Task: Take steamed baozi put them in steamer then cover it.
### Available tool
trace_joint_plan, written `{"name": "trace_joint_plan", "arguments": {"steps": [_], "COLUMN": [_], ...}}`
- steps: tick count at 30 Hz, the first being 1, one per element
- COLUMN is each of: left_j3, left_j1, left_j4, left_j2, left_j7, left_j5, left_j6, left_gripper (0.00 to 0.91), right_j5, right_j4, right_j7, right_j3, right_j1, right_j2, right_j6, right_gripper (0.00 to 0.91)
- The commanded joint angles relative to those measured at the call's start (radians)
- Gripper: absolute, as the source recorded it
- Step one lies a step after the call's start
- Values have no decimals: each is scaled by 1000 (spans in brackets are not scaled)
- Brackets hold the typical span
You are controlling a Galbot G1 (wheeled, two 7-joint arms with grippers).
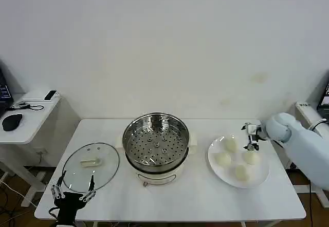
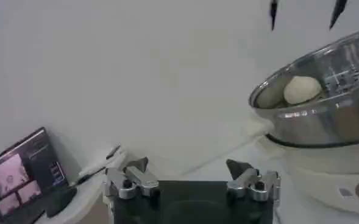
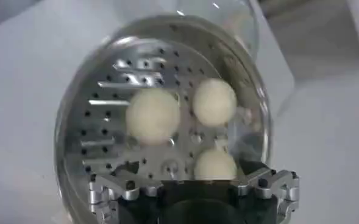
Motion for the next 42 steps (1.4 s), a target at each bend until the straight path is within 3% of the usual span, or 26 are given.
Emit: {"name": "trace_joint_plan", "arguments": {"steps": [1,18,25,35,42], "left_j3": [0,-6,-4,-2,2], "left_j1": [-2,-4,-4,1,8], "left_j4": [-1,21,29,35,27], "left_j2": [0,0,0,-4,-5], "left_j7": [2,-1,-4,-13,-14], "left_j5": [9,15,19,24,26], "left_j6": [0,-9,-13,-21,-21], "left_gripper": [907,907,907,907,907], "right_j5": [21,-2,-14,-20,-11], "right_j4": [-92,-256,-286,-293,-252], "right_j7": [-43,3,22,24,1], "right_j3": [-144,-106,-91,-90,-99], "right_j1": [101,77,72,71,79], "right_j2": [51,178,203,212,182], "right_j6": [2,11,19,25,24], "right_gripper": [907,907,736,665,665]}}
